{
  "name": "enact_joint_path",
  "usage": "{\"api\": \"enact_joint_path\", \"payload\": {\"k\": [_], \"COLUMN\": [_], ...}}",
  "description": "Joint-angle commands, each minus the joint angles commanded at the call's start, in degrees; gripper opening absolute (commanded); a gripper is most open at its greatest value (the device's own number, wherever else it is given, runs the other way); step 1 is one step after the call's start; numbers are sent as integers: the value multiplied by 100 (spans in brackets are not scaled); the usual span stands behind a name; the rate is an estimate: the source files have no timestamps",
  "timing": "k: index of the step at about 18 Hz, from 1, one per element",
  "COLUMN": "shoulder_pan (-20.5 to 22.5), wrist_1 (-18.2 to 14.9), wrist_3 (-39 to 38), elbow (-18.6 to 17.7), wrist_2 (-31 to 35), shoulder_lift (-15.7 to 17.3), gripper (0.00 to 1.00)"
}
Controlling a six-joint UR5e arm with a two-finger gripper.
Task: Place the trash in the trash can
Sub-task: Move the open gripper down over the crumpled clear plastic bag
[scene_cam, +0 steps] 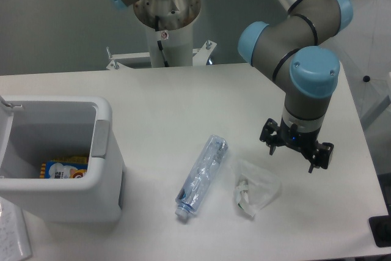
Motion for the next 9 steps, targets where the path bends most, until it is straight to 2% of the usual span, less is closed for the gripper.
{"api": "enact_joint_path", "payload": {"k": [5,9], "shoulder_pan": [-18,-87], "wrist_1": [0,122], "wrist_3": [-53,-578], "elbow": [-88,-404], "wrist_2": [9,53], "shoulder_lift": [0,9], "gripper": [100,100]}}
